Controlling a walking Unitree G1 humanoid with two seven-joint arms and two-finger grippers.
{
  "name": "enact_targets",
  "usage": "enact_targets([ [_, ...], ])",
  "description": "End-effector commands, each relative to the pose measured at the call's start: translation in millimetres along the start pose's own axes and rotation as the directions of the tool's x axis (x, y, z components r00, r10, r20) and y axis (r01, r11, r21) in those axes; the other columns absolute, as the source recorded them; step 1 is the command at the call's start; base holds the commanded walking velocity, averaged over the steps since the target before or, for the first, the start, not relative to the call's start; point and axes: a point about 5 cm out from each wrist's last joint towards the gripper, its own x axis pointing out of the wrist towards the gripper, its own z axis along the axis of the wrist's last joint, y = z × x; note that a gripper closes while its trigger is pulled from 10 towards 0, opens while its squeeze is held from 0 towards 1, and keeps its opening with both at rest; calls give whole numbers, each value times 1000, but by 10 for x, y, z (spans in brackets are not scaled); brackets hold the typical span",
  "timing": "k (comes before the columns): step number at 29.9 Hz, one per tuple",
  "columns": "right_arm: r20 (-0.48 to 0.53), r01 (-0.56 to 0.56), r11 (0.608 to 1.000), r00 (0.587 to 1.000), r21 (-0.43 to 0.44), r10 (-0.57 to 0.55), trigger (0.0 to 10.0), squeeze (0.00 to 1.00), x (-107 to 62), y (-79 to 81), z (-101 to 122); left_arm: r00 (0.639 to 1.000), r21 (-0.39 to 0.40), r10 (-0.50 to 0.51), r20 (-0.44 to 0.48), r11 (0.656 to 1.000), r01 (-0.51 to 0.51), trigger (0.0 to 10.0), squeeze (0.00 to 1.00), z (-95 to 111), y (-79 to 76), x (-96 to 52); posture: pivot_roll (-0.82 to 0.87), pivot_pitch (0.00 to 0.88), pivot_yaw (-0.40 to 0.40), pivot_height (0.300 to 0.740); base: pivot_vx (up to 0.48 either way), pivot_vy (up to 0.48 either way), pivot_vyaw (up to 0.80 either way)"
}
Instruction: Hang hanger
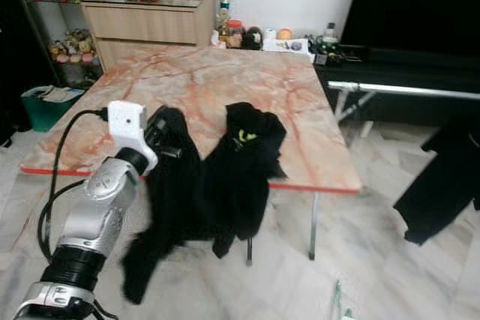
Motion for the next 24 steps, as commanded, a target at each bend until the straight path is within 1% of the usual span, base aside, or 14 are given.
enact_targets([
  [1, -12, 36, 999, 999, -7, -36, 10000, 0, -13, -129, -24, 995, -14, -50, 83, 999, 51, 10000, 0, 223, -155, 131, 84, 0, -16, 740, 401, 0, 0],
  [4, -14, 36, 999, 999, -10, -36, 10000, 0, -13, -130, -25, 994, -20, -51, 101, 998, 53, 10000, 0, 275, -187, 189, 82, 0, -16, 740, 404, 0, 0],
  [6, -15, 34, 999, 999, -11, -34, 10000, 0, -13, -129, -24, 990, -34, -55, 129, 998, 60, 10000, 0, 358, -225, 257, 76, 0, -14, 740, 407, 0, 0],
  [12, -15, 32, 999, 999, -11, -32, 10000, 0, -13, -127, -24, 985, -29, -82, 154, 996, 87, 10000, 0, 452, -295, 327, 77, 0, -14, 740, 411, 0, 0],
  [17, -16, 29, 1000, 999, -12, -29, 10000, 0, -13, -129, -24, 979, -21, -90, 181, 995, 95, 10000, 0, 548, -302, 405, 75, 0, -12, 740, 417, 0, 0],
  [24, -20, 30, 999, 999, -15, -30, 10000, 0, -14, -132, -29, 975, -13, -95, 200, 995, 99, 10000, 0, 609, -305, 437, 77, 0, -14, 740, 419, 0, 0],
])
